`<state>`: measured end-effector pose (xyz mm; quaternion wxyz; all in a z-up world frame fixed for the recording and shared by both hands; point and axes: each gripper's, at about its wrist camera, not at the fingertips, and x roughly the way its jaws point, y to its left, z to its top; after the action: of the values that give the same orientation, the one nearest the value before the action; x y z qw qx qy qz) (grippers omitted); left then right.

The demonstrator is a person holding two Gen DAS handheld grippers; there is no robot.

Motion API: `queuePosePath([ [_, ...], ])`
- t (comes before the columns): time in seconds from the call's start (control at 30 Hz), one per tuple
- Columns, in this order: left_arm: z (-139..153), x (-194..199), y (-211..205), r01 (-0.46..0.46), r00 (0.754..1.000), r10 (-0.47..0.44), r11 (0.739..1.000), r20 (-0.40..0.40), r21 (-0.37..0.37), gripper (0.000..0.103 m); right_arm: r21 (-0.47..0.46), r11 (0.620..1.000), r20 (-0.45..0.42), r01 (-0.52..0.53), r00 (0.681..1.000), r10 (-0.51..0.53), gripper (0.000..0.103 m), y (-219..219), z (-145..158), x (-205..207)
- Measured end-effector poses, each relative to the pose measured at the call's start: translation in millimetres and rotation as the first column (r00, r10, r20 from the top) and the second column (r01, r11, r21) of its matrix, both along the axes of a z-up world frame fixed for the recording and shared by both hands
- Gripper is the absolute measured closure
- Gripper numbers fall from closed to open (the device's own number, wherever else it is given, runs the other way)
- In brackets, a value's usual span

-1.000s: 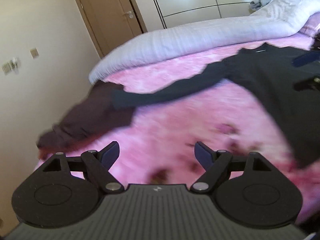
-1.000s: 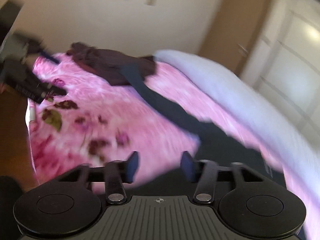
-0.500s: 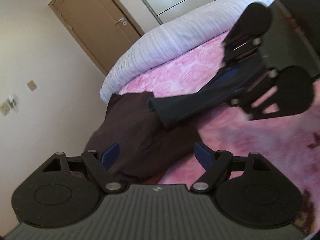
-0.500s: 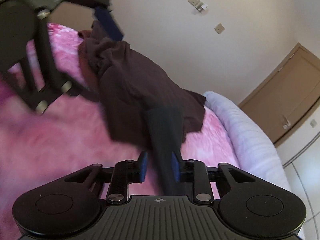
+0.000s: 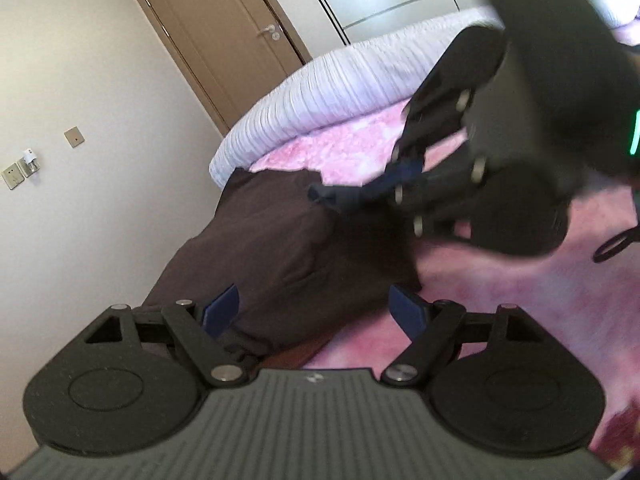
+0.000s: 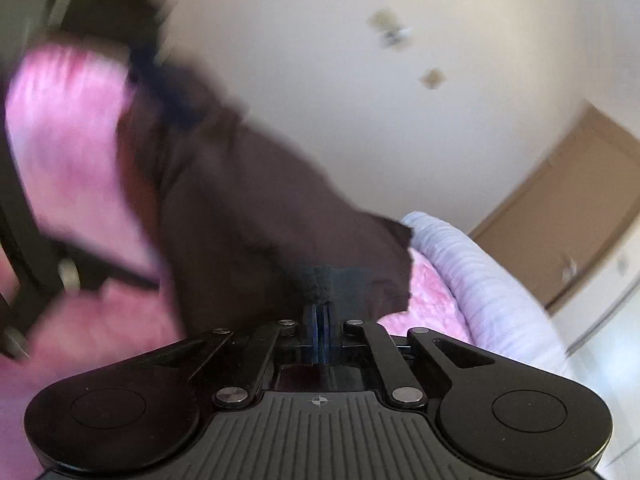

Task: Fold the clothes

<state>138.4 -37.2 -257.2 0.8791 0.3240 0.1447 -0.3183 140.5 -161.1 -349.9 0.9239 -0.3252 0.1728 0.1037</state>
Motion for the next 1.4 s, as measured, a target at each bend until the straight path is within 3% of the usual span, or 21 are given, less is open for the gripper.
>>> queuePosePath([
  [0.1, 10, -16, -14, 0.041, 0.999, -0.041, 0.999, 0.003, -0.021, 0.024, 0.236, 0.970, 0.070, 0.049, 0.995, -0.068, 0.102, -52, 51, -18],
  [0.17, 18, -31, -28, 0.080, 0.997, -0.080, 0.996, 0.010, -0.039, 0.024, 0.344, 0.932, 0.182, 0.114, 0.966, -0.185, 0.102, -111, 97, -43],
  [0.23, 25, -47, -45, 0.123, 0.992, -0.123, 0.990, 0.006, -0.064, 0.024, 0.429, 0.884, 0.292, 0.186, 0.897, -0.331, 0.102, -174, 136, -82],
  [0.3, 29, -64, -65, 0.171, 0.985, -0.173, 0.981, -0.006, -0.088, 0.024, 0.521, 0.799, 0.357, 0.302, 0.773, -0.524, 0.102, -246, 159, -139],
  [0.37, 30, -82, -90, 0.219, 0.974, -0.223, 0.970, -0.028, -0.105, 0.024, 0.622, 0.663, 0.304, 0.416, 0.652, -0.694, 0.102, -309, 151, -203],
  [0.4, 29, -91, -103, 0.244, 0.968, -0.250, 0.964, -0.038, -0.109, 0.024, 0.670, 0.576, 0.252, 0.468, 0.587, -0.770, 0.102, -340, 143, -234],
  [0.5, 24, -121, -146, 0.340, 0.936, -0.347, 0.935, -0.062, -0.101, 0.023, 0.735, 0.301, 0.008, 0.607, 0.436, -0.900, 0.102, -411, 83, -307],
  [0.57, 17, -139, -178, 0.396, 0.911, -0.403, 0.914, -0.083, -0.086, 0.023, 0.738, 0.145, -0.143, 0.659, 0.363, -0.921, 0.102, -444, 41, -337],
  [0.63, 8, -148, -208, 0.435, 0.891, -0.441, 0.898, -0.107, -0.072, 0.023, 0.733, 0.017, -0.275, 0.680, 0.319, -0.907, 0.102, -470, 6, -358],
  [0.7, 0, -153, -236, 0.454, 0.879, -0.458, 0.889, -0.134, -0.060, 0.023, 0.733, -0.076, -0.371, 0.676, 0.304, -0.878, 0.102, -489, -17, -370],
  [0.77, -10, -153, -263, 0.453, 0.876, -0.454, 0.890, -0.163, -0.047, 0.023, 0.746, -0.109, -0.408, 0.656, 0.323, -0.854, 0.102, -500, -25, -380],
  [0.97, -40, -140, -333, 0.413, 0.896, -0.400, 0.910, -0.196, 0.028, 0.024, 0.792, -0.068, -0.414, 0.607, 0.451, -0.791, 0.102, -514, -12, -418],
  [1.07, -41, -136, -342, 0.391, 0.894, -0.381, 0.920, -0.235, -0.004, 0.024, 0.805, -0.055, -0.400, 0.591, 0.472, -0.786, 0.102, -518, -9, -433],
  [1.2, -37, -145, -350, 0.407, 0.888, -0.399, 0.913, -0.228, -0.012, 0.024, 0.787, -0.102, -0.473, 0.608, 0.490, -0.732, 0.102, -513, -26, -449],
  [1.27, -34, -151, -354, 0.424, 0.881, -0.416, 0.906, -0.224, -0.016, 0.024, 0.792, -0.152, -0.510, 0.592, 0.504, -0.697, 0.101, -518, -35, -457],
  [1.33, -32, -156, -358, 0.440, 0.874, -0.434, 0.898, -0.220, -0.019, 0.024, 0.790, -0.219, -0.554, 0.573, 0.514, -0.654, 0.084, -522, -39, -465],
  [1.37, -30, -158, -360, 0.448, 0.870, -0.442, 0.894, -0.218, -0.022, 0.024, 0.799, -0.241, -0.556, 0.551, 0.522, -0.647, 0.079, -524, -40, -469],
  [1.4, -28, -160, -363, 0.455, 0.866, -0.450, 0.890, -0.217, -0.028, 0.024, 0.807, -0.262, -0.556, 0.530, 0.530, -0.641, 0.067, -527, -41, -473],
])
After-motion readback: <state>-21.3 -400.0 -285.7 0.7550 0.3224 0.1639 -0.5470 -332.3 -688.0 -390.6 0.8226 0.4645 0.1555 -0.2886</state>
